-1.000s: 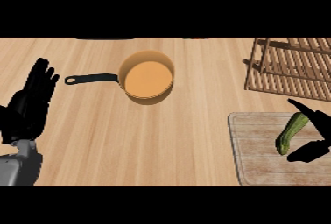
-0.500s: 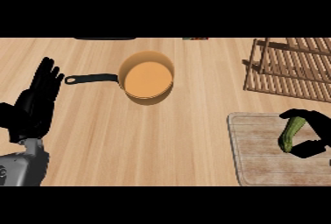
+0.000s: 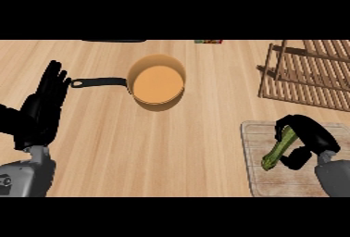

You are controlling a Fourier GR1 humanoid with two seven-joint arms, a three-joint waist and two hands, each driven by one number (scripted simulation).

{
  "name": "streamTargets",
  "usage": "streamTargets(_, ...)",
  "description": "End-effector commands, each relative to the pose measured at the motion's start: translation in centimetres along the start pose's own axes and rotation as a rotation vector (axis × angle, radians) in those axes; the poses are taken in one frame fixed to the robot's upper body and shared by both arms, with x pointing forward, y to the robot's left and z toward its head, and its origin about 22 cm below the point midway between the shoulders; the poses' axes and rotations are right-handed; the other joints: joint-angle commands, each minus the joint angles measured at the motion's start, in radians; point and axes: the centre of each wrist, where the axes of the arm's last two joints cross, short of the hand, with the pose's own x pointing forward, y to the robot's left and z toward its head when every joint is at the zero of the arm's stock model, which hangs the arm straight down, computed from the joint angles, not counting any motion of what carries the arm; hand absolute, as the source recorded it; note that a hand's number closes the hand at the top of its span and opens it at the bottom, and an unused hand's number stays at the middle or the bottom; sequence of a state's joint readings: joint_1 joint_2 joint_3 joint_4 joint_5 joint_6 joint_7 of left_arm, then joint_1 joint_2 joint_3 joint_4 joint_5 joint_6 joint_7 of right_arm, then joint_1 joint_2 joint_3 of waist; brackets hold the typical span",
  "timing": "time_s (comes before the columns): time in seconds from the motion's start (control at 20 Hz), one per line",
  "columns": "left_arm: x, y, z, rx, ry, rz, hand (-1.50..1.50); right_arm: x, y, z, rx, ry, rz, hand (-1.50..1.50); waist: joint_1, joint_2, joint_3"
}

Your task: Pick the squash from the cutting board and place it in the pot

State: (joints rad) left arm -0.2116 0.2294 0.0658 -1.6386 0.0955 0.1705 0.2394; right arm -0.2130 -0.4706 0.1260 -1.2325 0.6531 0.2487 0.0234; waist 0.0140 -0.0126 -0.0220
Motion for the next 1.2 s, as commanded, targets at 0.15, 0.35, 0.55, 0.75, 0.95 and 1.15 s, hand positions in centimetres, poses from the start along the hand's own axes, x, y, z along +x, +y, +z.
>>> streamTargets(0.15,0.5,-2.6,-0.2,-0.127,-0.017,0.01,0.0,20.4,5.6,-2.4,0.076,-0.375,0.046,1.5,0.166,0.017,0.009)
streamTargets(0.35,0.7,-3.1,-0.6,-0.152,-0.018,0.004,0.0,26.6,6.6,-1.4,0.057,-0.365,0.132,1.5,0.179,0.014,0.013)
streamTargets(0.55,0.8,-3.9,-1.0,-0.162,-0.027,0.005,0.0,30.1,6.0,-0.1,-0.024,-0.339,0.129,1.5,0.168,0.017,0.017)
streamTargets(0.75,0.1,-4.3,-1.1,-0.162,-0.005,0.016,0.0,33.4,3.1,1.9,-0.245,-0.344,-0.004,1.5,0.147,0.007,0.017)
streamTargets(0.95,0.1,-3.8,-1.1,-0.15,0.002,0.0,0.0,36.4,0.6,3.6,-0.466,-0.323,-0.121,1.5,0.149,-0.004,0.017)
streamTargets(1.15,-0.5,-3.3,-1.1,-0.136,0.011,-0.001,0.0,39.5,-0.7,5.0,-0.647,-0.271,-0.158,1.5,0.135,-0.004,0.014)
